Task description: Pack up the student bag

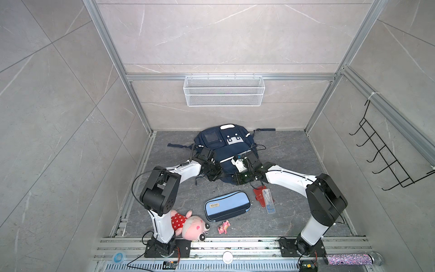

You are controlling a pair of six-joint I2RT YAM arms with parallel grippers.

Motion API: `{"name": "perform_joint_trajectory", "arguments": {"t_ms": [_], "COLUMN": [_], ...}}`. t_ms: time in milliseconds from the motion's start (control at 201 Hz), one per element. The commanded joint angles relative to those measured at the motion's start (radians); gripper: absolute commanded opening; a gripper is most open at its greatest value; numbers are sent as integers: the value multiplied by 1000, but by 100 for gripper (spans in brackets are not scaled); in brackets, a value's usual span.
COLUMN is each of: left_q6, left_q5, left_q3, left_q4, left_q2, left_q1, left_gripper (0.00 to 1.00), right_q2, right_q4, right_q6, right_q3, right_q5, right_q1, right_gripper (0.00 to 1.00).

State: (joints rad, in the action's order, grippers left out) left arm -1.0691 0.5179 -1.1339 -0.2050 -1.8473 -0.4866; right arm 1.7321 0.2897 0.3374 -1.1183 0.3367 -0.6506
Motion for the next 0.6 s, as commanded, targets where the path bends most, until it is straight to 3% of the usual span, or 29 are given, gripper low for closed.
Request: {"name": "perform_joint_trajectory", "arguments": {"t_ms": [0, 110, 593], "left_q6": [-25, -1, 110], "left_q5": [-6, -39, -153], "left_q3": [21, 30, 174], "left_q4": [85, 54, -54], "left_q2": [-1, 30, 226], "left_q1": [4, 34, 242], "left_gripper": [0, 0, 0], "right_q2": [-70, -96, -186], "right_q4": [-10, 27, 67], "right_q6": [-12, -30, -16], "right_q3": [12, 41, 131], "right_q5": [44, -10, -65], "right_q1": [-30, -15, 233], "right_gripper": [0, 0, 0]}}
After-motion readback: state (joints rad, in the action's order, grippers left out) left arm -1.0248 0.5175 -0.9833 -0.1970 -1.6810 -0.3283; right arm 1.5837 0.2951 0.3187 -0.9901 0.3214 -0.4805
